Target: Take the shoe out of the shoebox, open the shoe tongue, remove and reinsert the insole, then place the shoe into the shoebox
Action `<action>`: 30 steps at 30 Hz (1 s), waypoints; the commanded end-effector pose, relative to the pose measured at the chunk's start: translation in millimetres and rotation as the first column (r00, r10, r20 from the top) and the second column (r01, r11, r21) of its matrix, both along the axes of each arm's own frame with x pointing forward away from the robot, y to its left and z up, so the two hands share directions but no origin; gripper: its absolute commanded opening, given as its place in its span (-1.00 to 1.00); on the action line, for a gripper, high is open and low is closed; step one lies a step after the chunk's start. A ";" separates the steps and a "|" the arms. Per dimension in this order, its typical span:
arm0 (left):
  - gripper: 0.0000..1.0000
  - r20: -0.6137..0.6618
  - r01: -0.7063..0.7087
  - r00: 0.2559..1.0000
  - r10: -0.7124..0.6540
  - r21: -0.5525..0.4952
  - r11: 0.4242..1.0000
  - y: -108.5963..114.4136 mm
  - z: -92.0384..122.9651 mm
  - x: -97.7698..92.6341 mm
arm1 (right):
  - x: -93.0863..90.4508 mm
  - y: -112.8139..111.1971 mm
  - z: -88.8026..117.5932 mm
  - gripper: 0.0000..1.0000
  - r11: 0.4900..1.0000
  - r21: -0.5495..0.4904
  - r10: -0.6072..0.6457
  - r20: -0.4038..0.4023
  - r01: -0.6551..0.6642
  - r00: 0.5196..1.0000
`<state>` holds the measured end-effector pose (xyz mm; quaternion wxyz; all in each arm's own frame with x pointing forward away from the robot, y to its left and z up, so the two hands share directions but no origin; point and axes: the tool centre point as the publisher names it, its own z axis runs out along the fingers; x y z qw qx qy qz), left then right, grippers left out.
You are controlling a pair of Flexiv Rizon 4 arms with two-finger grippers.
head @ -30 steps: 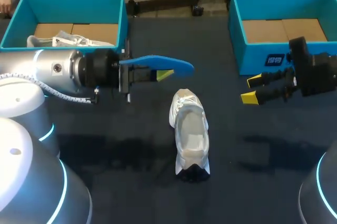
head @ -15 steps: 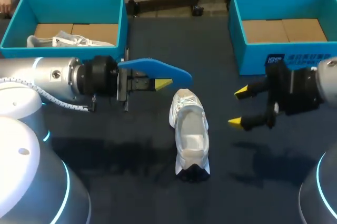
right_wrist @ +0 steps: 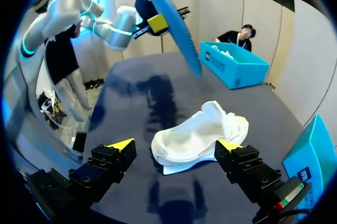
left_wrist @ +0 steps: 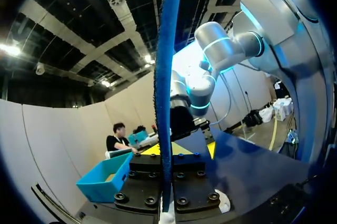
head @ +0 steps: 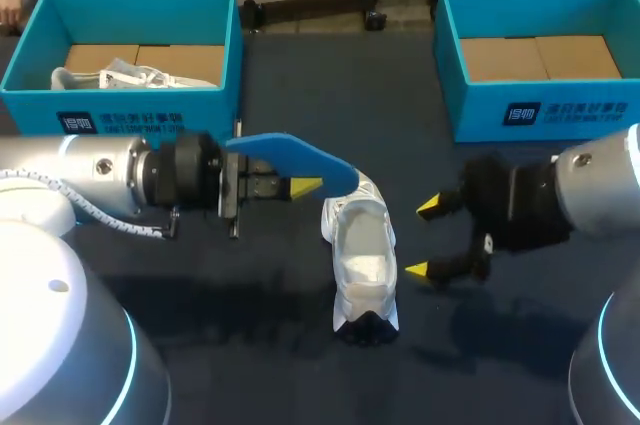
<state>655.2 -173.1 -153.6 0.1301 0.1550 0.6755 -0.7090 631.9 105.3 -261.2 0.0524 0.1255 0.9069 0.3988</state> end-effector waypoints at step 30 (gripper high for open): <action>-1.00 0.031 -0.020 0.999 0.019 0.038 0.999 -3.5 -12.6 -7.8 | 6.2 17.8 -28.2 1.00 0.999 -0.014 -0.033 -0.008 0.033 0.999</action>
